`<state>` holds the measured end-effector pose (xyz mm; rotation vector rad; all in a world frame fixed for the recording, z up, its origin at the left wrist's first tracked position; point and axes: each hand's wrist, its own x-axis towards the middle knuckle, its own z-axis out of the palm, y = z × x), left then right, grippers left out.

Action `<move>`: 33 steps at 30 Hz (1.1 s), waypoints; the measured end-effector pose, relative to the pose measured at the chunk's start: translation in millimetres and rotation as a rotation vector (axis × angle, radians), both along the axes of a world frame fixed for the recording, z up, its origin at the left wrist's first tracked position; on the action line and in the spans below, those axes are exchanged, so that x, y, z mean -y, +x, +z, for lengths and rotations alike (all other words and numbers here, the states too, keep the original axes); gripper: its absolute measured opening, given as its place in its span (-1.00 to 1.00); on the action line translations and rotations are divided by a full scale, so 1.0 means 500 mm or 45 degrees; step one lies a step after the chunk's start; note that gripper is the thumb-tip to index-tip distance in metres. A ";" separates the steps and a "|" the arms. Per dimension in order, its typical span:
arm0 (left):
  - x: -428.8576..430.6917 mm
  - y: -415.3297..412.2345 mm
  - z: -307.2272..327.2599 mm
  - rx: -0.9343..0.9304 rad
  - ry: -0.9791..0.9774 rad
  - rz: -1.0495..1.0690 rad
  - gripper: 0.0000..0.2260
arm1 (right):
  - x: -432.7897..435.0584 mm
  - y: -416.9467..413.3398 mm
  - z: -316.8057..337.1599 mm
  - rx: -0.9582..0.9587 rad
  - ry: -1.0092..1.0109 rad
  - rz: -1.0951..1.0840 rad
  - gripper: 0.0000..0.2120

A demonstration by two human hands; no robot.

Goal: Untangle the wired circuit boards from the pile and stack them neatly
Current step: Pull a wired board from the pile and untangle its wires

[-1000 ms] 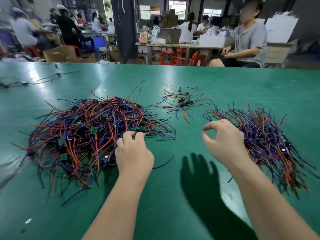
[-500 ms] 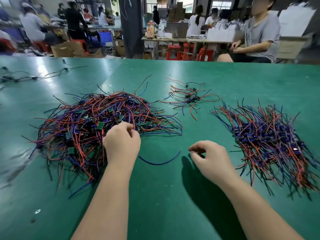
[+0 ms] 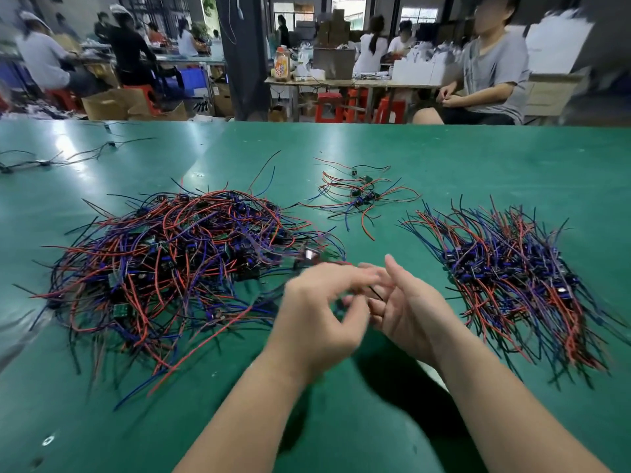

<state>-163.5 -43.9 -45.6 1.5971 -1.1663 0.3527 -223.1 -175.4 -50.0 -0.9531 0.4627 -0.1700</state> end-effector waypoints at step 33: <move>-0.033 0.121 -0.067 -0.336 0.690 0.733 -0.49 | 0.075 -0.053 0.039 0.300 -0.052 -0.331 -0.75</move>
